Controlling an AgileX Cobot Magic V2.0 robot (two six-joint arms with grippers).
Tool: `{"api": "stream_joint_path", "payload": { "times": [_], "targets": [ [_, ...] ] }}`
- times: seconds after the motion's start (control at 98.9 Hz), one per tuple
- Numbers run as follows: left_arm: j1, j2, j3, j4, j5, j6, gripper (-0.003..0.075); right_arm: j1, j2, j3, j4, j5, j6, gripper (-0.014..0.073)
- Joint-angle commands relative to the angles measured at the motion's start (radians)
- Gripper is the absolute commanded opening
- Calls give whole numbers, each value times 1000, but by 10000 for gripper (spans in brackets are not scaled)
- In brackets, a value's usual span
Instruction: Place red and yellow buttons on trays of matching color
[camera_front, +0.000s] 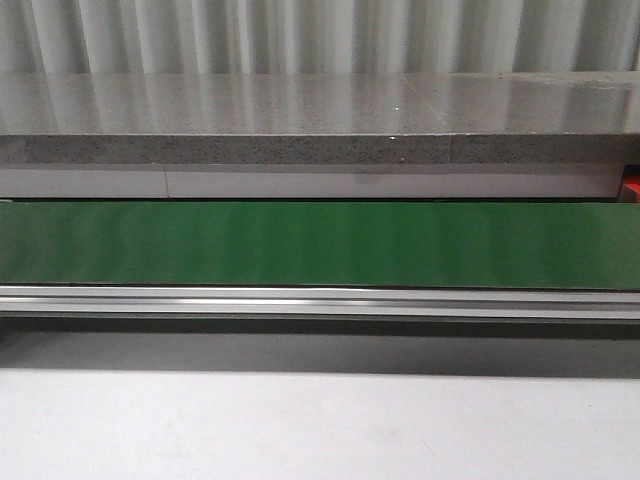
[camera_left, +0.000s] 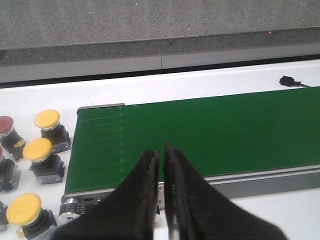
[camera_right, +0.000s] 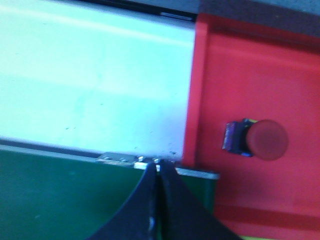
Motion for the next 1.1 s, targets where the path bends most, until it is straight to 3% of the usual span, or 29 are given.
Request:
{"api": "stream_joint_path", "payload": {
  "times": [0.0, 0.172, 0.708, 1.092],
  "targets": [
    [-3, 4, -27, -13, -80, -2, -6, 40, -121, 50, 7, -51, 56, -67],
    [-3, 4, -27, -13, -80, -2, -6, 103, -271, 218, 7, -102, 145, -67],
    [-3, 4, -27, -13, -80, -2, -6, 231, -762, 730, 9, -318, 162, -67],
    [-3, 4, -27, -13, -80, -2, -6, 237, -1157, 978, 9, -353, 162, -67]
  ]
}}
